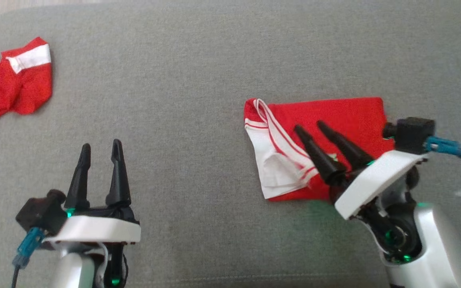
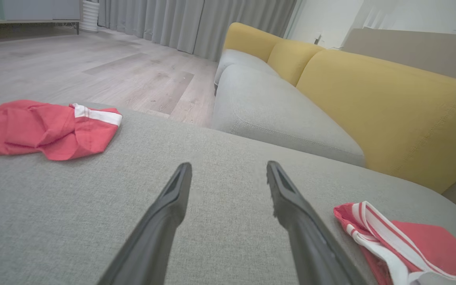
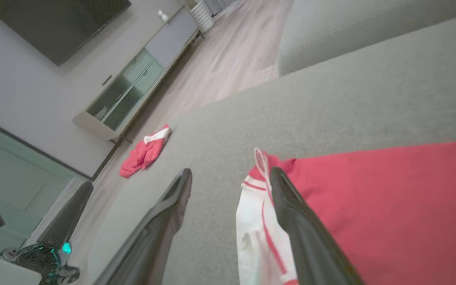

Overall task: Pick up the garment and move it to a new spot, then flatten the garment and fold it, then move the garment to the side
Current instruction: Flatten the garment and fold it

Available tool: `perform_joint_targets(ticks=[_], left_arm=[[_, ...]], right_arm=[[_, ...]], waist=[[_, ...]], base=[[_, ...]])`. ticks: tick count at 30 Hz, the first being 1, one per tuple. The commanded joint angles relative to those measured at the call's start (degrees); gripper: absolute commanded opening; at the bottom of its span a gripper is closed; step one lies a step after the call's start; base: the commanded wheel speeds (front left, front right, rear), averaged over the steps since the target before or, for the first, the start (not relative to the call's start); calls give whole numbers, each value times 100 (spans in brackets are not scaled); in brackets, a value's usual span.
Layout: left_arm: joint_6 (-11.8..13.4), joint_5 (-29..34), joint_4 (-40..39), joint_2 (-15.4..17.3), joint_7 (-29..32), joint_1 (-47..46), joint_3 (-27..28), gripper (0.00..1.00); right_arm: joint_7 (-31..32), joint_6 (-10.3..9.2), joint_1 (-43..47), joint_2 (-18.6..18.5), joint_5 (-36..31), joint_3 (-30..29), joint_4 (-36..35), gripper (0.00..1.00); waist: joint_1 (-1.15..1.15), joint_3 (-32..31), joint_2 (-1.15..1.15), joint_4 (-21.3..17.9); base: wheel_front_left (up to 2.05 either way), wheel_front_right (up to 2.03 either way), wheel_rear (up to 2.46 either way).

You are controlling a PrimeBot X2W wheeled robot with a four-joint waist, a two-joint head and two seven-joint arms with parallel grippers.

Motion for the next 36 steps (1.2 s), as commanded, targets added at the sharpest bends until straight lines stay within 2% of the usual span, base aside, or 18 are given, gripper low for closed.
perform_joint_targets(ticks=[1, 6, 11, 16, 20, 27, 36], left_arm=[[-25, 64, -179, 13, -35, -58, 225, 100], [-17, 91, -228, 13, -35, -20, 235, 100], [-25, 189, -282, 13, -35, 18, 248, 100], [-97, 511, -169, 13, -35, 116, 258, 100], [-127, 670, -81, 13, -35, 250, 323, 100], [-190, 879, 39, 13, -35, 753, 554, 100], [-267, 988, 71, 13, -35, 1117, 700, 100]], right_arm=[[-134, -4, -15, 70, -121, 20, -297, 100], [-657, -4, 216, 71, -996, -576, -498, 100], [-1316, -4, 518, -34, -1913, -1136, -388, 100], [-2140, -4, 847, -205, -2410, -1520, -48, 100], [-2601, -4, 1019, -125, -2382, -1735, 266, 100], [-3426, -4, 1386, -121, -2598, -1715, 1053, 100], [-3954, -4, 1414, -294, -2763, -1317, 1807, 100]], waist=[[0, -58, 0, -32], [0, -150, 0, -90], [0, -222, 0, -124], [0, -358, 0, -113], [0, -500, 0, -125], [0, -1029, 0, -134], [0, -1376, 0, -55]], base=[[0, 0, 0], [0, 0, 0], [0, 0, 0], [0, 0, 0], [0, 0, 0], [0, 0, 0], [0, 0, 0]])
